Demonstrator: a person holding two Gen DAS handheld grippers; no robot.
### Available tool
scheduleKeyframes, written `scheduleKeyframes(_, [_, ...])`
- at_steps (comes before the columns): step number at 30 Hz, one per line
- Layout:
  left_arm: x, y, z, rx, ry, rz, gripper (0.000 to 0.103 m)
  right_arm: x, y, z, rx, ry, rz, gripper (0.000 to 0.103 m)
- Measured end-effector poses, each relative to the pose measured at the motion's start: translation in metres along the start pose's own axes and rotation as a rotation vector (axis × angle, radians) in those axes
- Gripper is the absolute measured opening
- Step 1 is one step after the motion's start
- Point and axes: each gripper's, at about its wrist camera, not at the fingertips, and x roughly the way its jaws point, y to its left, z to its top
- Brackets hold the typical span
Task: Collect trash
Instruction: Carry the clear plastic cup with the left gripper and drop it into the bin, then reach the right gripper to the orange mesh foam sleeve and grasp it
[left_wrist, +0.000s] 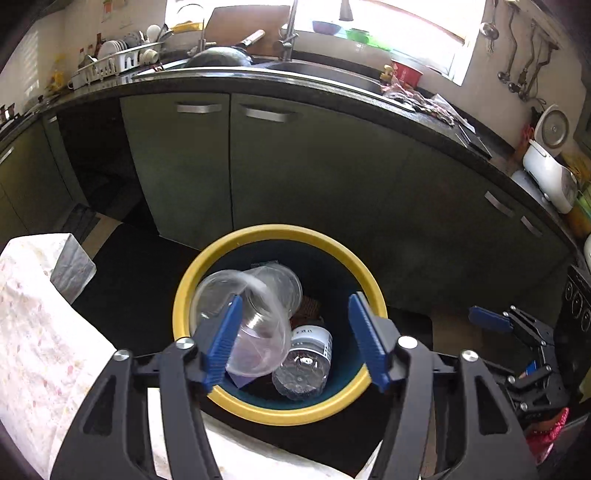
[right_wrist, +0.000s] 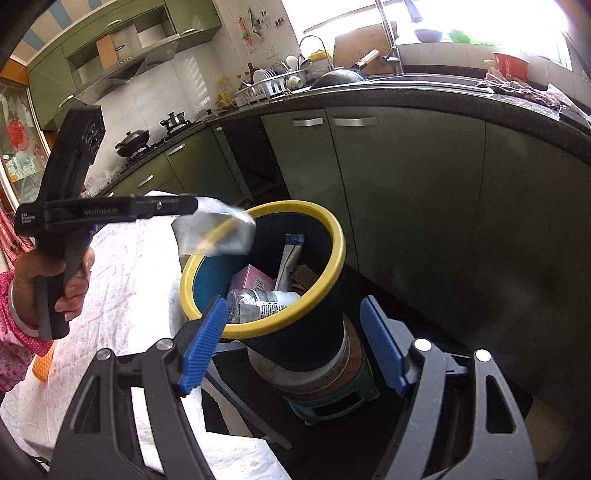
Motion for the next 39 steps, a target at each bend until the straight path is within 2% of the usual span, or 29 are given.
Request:
scheduleKeyframes(3, [-0.020, 0.003, -0.005, -0.028, -0.036, -0.019, 0.062, 0.001, 0.004, -0.001, -0.007, 0.002, 0.010, 0.071])
scheduleKeyframes(6, [-0.055, 0.013, -0.023, -0.043, -0.092, -0.015, 0.062, 0.004, 0.011, 0.000, -0.018, 0.007, 0.019, 0.071])
scheduleKeyframes(12, [-0.141, 0.041, -0.091, -0.111, -0.232, 0.050, 0.069, 0.014, 0.040, -0.001, -0.073, 0.037, 0.052, 0.071])
scheduleKeyframes(18, [-0.223, 0.079, -0.167, -0.217, -0.358, 0.236, 0.075, 0.027, 0.088, -0.004, -0.163, 0.076, 0.105, 0.071])
scheduleKeyframes(23, [-0.282, 0.130, -0.226, -0.363, -0.442, 0.380, 0.081, 0.036, 0.142, -0.011, -0.265, 0.122, 0.171, 0.071])
scheduleKeyframes(29, [-0.333, 0.207, -0.304, -0.551, -0.483, 0.595, 0.082, 0.050, 0.226, -0.030, -0.432, 0.194, 0.290, 0.071])
scheduleKeyframes(31, [-0.344, 0.230, -0.326, -0.605, -0.502, 0.645, 0.082, 0.052, 0.255, -0.038, -0.478, 0.211, 0.334, 0.070])
scheduleKeyframes(35, [-0.355, 0.263, -0.362, -0.700, -0.532, 0.712, 0.082, 0.051, 0.308, -0.055, -0.529, 0.239, 0.419, 0.071])
scheduleKeyframes(39, [-0.357, 0.273, -0.379, -0.753, -0.548, 0.702, 0.082, 0.047, 0.352, -0.072, -0.560, 0.270, 0.501, 0.070])
